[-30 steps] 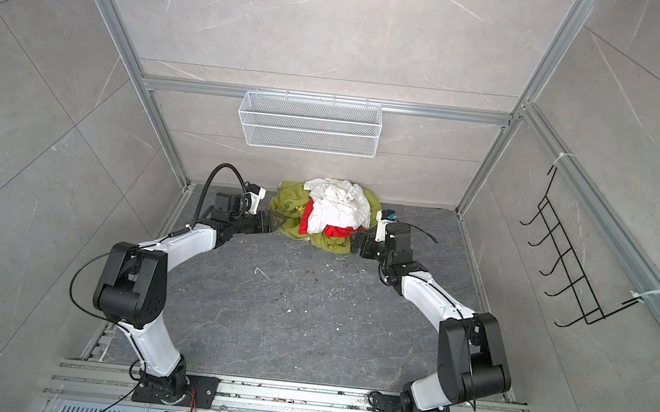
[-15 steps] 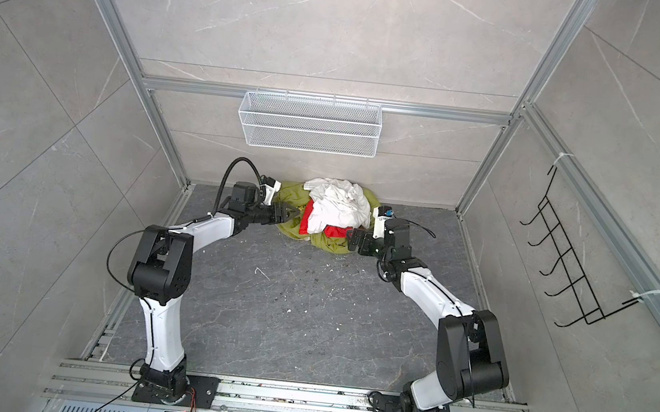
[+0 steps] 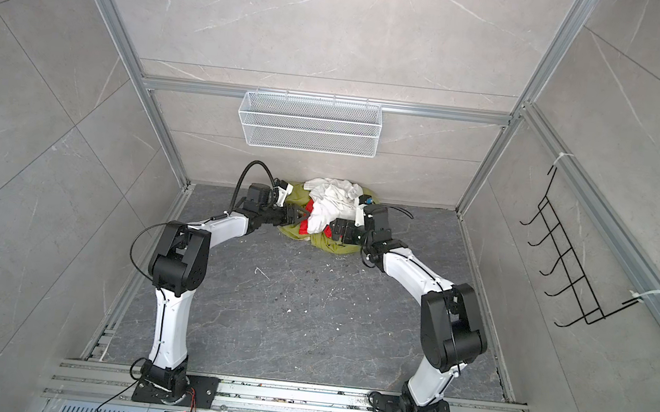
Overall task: Pick out a specific cloth from the pile
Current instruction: 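Close the left gripper on the red cloth beside the white shirt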
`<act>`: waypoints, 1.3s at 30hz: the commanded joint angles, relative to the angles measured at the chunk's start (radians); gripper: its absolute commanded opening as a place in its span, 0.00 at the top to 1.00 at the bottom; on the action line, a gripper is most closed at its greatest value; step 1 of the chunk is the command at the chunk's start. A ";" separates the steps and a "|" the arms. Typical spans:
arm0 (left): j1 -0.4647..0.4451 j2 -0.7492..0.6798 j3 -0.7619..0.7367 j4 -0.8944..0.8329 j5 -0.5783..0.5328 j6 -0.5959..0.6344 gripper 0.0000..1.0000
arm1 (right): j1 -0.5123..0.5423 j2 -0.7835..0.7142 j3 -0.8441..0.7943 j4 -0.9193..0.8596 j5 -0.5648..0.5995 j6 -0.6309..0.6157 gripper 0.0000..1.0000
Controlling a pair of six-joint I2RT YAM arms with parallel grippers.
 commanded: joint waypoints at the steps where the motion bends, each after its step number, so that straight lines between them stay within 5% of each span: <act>1: 0.003 0.016 0.044 0.005 0.034 -0.017 0.47 | 0.019 0.028 0.045 -0.035 0.010 0.020 0.00; 9: 0.005 0.048 0.062 0.016 0.034 -0.025 0.52 | 0.030 0.021 0.029 -0.031 0.014 0.023 0.00; 21: 0.019 0.061 0.038 0.079 0.054 -0.076 0.81 | 0.035 0.007 0.014 -0.028 0.021 0.023 0.00; 39: 0.018 0.031 0.035 0.125 0.088 -0.133 0.97 | 0.036 -0.015 -0.006 -0.030 0.040 0.015 0.00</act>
